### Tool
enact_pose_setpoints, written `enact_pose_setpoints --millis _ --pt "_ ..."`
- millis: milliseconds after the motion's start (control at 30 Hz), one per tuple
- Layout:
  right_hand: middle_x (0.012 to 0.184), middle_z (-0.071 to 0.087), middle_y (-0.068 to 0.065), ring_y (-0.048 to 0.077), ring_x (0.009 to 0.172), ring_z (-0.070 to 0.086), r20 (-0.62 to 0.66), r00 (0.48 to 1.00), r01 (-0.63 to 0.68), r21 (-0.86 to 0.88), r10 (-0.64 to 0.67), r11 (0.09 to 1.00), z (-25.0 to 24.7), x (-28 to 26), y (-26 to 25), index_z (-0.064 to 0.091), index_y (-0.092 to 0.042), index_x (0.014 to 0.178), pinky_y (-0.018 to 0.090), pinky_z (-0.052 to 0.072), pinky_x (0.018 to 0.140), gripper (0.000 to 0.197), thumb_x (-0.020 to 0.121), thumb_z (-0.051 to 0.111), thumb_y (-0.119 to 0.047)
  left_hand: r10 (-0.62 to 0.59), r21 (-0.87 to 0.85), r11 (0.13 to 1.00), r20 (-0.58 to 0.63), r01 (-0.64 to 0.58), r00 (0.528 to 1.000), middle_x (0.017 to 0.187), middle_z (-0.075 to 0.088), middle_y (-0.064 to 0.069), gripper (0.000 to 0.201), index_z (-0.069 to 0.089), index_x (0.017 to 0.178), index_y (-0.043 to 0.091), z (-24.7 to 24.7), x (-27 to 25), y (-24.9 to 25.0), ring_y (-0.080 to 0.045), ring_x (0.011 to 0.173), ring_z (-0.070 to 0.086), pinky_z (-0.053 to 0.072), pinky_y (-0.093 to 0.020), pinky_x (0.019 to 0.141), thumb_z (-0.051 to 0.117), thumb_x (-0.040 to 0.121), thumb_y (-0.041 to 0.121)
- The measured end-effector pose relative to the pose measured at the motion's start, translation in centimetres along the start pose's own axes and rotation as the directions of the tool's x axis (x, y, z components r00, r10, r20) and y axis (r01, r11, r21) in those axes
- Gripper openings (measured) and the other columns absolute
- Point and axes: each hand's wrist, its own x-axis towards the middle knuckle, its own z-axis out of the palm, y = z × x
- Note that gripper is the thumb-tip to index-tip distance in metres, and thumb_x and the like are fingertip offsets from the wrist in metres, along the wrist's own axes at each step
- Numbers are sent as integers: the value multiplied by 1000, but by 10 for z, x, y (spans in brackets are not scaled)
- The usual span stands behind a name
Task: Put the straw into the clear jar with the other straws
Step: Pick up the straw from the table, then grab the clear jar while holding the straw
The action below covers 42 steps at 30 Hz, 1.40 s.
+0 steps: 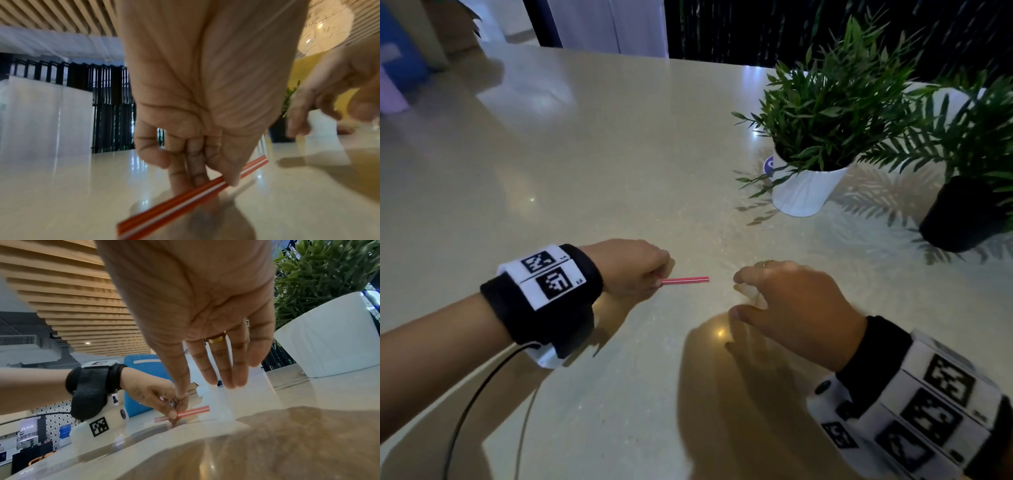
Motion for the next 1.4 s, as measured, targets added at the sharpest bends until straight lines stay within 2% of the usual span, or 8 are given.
enact_pose_setpoints --millis 233,433,567,800,1000,1167,1267,1400 --pt "140 46 5 23 123 45 -97 986 144 91 -135 985 2 1 4 44 -19 128 36 42 96 45 86 58 -27 74 25 997 -129 -71 989 78 51 0 7 35 87 22 -15 -19 34 -28 75 54 41 -37 66 39 93 23" --pt "89 70 11 33 78 61 -264 952 188 113 -153 976 -2 1 7 60 -15 103 36 45 63 18 88 51 -20 177 -77 973 -357 -218 917 78 52 -5 12 34 87 17 -35 -28 61 -28 70 47 37 -38 66 35 95 26" --pt "66 69 8 29 57 60 -346 935 147 177 -78 973 -16 -4 17 65 -16 83 27 34 47 25 84 43 -28 142 -142 961 -478 -236 867 66 43 6 16 44 95 17 -49 -26 74 -24 66 43 39 -38 63 42 91 32" --pt "79 65 2 21 71 57 -321 946 116 255 -29 960 -34 -15 41 61 -20 91 36 46 62 15 92 45 -22 142 -21 981 -589 -191 796 89 53 17 43 48 108 34 -74 -21 83 -9 84 55 42 -27 62 46 74 61" --pt "85 49 -11 6 82 49 -436 894 120 450 101 885 -39 -25 77 60 -14 73 5 38 62 13 83 53 -8 230 -149 894 -656 -422 719 62 55 17 21 59 80 27 -95 -7 90 -4 67 56 39 -8 55 55 76 48" --pt "93 60 -3 10 81 55 -441 894 104 373 77 922 -50 -42 87 60 -21 97 24 47 67 15 86 50 -20 301 -123 857 -670 -500 679 54 50 18 17 65 72 24 -104 2 121 3 60 52 35 -2 53 58 76 39" --pt "90 56 -4 17 79 54 -528 847 90 257 62 962 -57 -60 89 59 -21 84 39 49 58 8 81 52 -21 349 -100 826 -682 -555 643 55 53 17 16 64 73 25 -109 3 142 -1 61 54 35 -3 49 58 74 40" --pt "72 48 -7 20 68 54 -582 804 18 227 121 974 -69 -92 105 61 -20 78 39 45 52 8 80 53 -22 344 -147 769 -724 -621 598 72 58 14 43 50 104 43 -113 -1 167 -4 75 56 42 -10 51 55 65 62"
